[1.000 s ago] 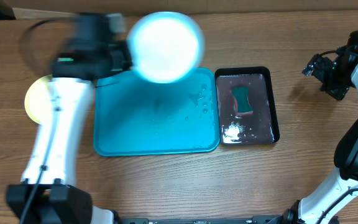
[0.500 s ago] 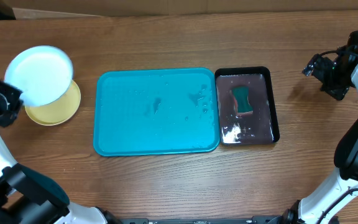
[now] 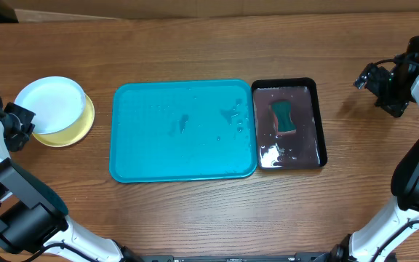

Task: Clean dirty plates on tray and stack at the side
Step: 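Carry the white plate left and set it on the plate stack, then release the plate and move the left gripper right over the teal tray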

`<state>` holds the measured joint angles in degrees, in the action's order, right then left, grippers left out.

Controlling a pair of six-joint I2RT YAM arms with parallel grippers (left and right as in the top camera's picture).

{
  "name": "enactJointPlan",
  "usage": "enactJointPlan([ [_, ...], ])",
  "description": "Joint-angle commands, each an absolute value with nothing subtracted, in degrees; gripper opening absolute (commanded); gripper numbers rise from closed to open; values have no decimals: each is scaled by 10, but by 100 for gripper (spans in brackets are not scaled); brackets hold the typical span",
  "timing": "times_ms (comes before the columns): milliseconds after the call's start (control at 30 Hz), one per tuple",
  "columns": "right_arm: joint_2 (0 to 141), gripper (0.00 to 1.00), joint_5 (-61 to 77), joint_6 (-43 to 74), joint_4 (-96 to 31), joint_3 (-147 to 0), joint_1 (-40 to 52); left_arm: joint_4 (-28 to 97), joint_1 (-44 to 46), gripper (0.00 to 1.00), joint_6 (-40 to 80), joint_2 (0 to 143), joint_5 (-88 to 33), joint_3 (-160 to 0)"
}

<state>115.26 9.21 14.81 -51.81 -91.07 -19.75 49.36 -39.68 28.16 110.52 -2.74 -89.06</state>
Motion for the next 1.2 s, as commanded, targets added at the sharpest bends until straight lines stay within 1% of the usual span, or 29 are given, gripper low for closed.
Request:
enactJointPlan([
  [0,1143,100,95,150,-515,-920,-196,493,-392,4,285,1104,3,-891],
  [300,1143,100,95,150,-515,-920,-196,494,-385,4,284,1128,13,-891],
  [400,1143,100,95,151,-515,-920,-196,490,-378,13,282,1129,13,-891],
  [433,1143,100,95,151,-515,-920,-196,488,-376,21,278,1129,10,-891],
  [467,1143,100,95,150,-515,-920,-196,485,-375,36,267,1129,1,-891],
  [500,1143,100,95,150,-515,-920,-196,481,-374,55,255,1129,-14,-891],
  [533,1143,100,95,150,-515,-920,-196,479,-374,70,240,1129,-41,-892],
  [567,1143,100,95,150,-515,-920,-196,480,-374,74,231,1128,-69,-894],
  [600,1143,100,95,150,-515,-920,-196,481,-373,77,220,1127,-109,-900],
  [767,1143,100,95,150,-515,-920,-196,502,-363,78,182,1107,-287,-929],
  [833,1143,100,95,150,-515,-920,-196,506,-350,79,169,1092,-324,-929],
  [1167,1143,100,95,151,-515,-920,-196,571,-219,86,150,1072,-318,-929],
])
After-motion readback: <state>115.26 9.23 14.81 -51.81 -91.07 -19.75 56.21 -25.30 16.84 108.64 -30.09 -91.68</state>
